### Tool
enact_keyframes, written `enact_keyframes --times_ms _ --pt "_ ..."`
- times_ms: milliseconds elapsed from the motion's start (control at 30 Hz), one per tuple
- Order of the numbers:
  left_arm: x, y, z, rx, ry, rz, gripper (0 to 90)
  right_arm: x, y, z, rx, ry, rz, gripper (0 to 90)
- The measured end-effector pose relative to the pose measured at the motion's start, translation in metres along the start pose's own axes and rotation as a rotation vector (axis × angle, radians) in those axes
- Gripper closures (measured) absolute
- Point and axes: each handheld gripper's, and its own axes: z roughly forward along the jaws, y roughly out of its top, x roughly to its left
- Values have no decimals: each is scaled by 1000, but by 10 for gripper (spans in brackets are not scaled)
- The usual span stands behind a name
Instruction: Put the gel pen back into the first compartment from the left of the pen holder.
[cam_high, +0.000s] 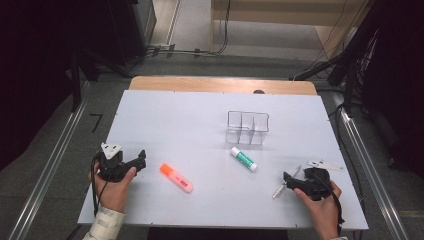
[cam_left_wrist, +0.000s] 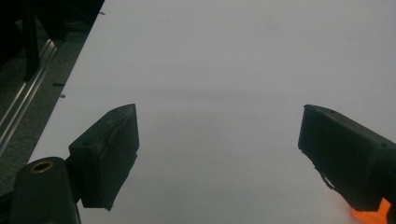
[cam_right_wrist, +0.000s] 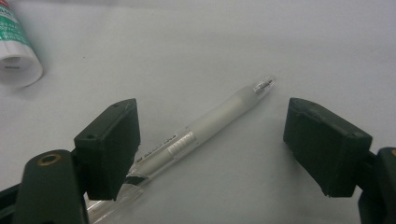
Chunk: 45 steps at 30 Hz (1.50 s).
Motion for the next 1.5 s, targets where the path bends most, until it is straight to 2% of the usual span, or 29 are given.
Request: enact_keyframes --times_ms 167,333,467,533,633,800,933,1067,1200,1333,1400,1433,1500 --pt "-1 0 0 0 0 1 126 4 -1 2 -3 -13 -11 185" --pt "-1 0 0 3 2 5 126 9 -1 4 -8 -48 -39 243" --pt "-1 0 0 2 1 5 126 9 -2 3 -9 -62 -36 312" --pt "-1 0 0 2 0 4 126 11 -2 3 -10 -73 -49 334" --pt "-2 0 1 2 -2 5 126 14 -3 3 -10 -77 -64 371" --pt "-2 0 1 3 -1 5 126 15 -2 3 -7 -75 -62 415" --pt "-3 0 1 3 -5 8 126 11 -1 3 -12 -75 -39 520" --pt "-3 0 1 2 -7 10 126 7 3 4 -29 -72 -45 644" --pt "-4 0 2 1 -10 9 126 7 6 5 -31 -74 -75 690" --pt "-5 0 3 5 -10 13 126 6 7 5 -32 -69 -83 722" --pt "-6 1 3 5 -10 15 126 3 9 5 -30 -55 -63 729" --pt "-6 1 2 4 -11 14 126 1 8 5 -28 -46 -30 723" --pt "-5 1 2 3 -9 13 126 1 8 5 -28 -49 -23 713"
